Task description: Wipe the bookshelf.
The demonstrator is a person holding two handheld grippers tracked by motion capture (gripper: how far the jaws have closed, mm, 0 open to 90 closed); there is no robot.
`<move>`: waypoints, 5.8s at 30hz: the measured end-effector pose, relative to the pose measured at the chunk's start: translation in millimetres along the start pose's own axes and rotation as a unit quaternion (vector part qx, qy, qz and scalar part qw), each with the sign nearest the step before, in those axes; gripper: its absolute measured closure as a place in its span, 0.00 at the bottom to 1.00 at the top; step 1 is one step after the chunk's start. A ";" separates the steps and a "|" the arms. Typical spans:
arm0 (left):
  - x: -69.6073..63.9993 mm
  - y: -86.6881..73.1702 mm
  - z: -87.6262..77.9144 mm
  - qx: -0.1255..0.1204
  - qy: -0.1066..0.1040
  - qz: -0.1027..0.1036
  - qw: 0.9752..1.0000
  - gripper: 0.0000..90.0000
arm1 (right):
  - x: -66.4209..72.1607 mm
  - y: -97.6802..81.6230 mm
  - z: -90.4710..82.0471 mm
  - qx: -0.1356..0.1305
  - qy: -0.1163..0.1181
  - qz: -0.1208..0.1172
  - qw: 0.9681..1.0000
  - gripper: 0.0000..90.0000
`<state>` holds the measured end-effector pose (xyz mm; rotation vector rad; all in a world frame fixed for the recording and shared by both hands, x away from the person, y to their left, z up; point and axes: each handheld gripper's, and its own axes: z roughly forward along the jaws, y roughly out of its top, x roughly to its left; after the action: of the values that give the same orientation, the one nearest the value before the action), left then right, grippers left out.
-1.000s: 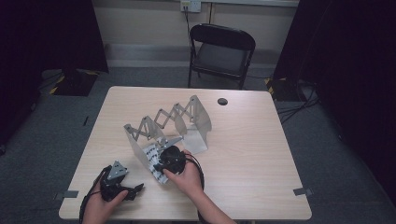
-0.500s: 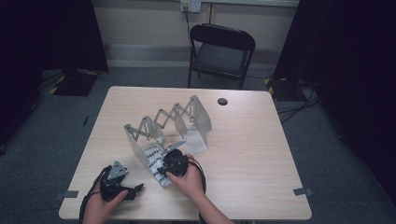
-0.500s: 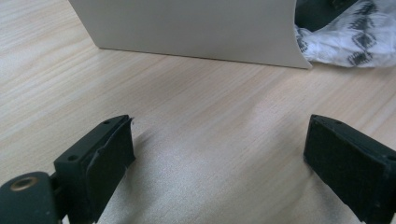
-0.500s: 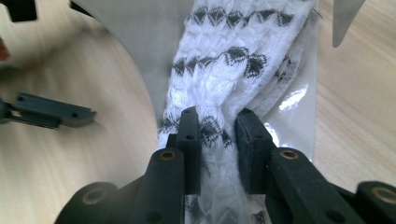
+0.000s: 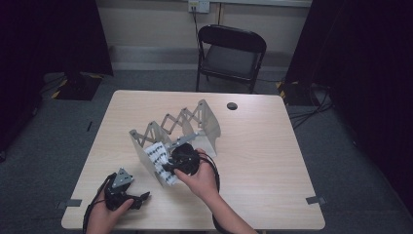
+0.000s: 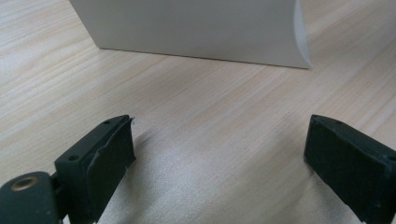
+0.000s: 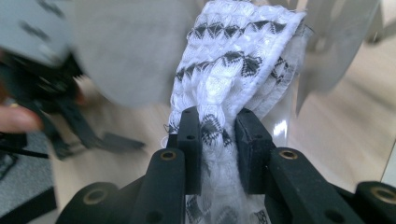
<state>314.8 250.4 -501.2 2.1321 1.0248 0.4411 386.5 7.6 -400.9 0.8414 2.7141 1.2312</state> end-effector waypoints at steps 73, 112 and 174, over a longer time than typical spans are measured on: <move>0.0 0.0 0.0 0.000 0.000 0.000 1.000 0.09 | -11.2 -42.3 57.5 0.041 -0.004 0.016 0.999 0.80; 0.2 0.4 0.4 0.001 -0.001 -0.001 1.000 0.08 | -7.6 -11.3 52.9 -0.002 0.004 0.019 1.000 0.81; -0.2 0.7 0.9 0.000 0.002 -0.002 1.000 0.08 | 16.6 55.8 -16.5 -0.073 -0.019 -0.037 0.996 0.82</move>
<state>315.6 249.5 -501.3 2.1297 1.0321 0.4427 393.8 34.4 -347.1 0.7334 2.5630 1.3647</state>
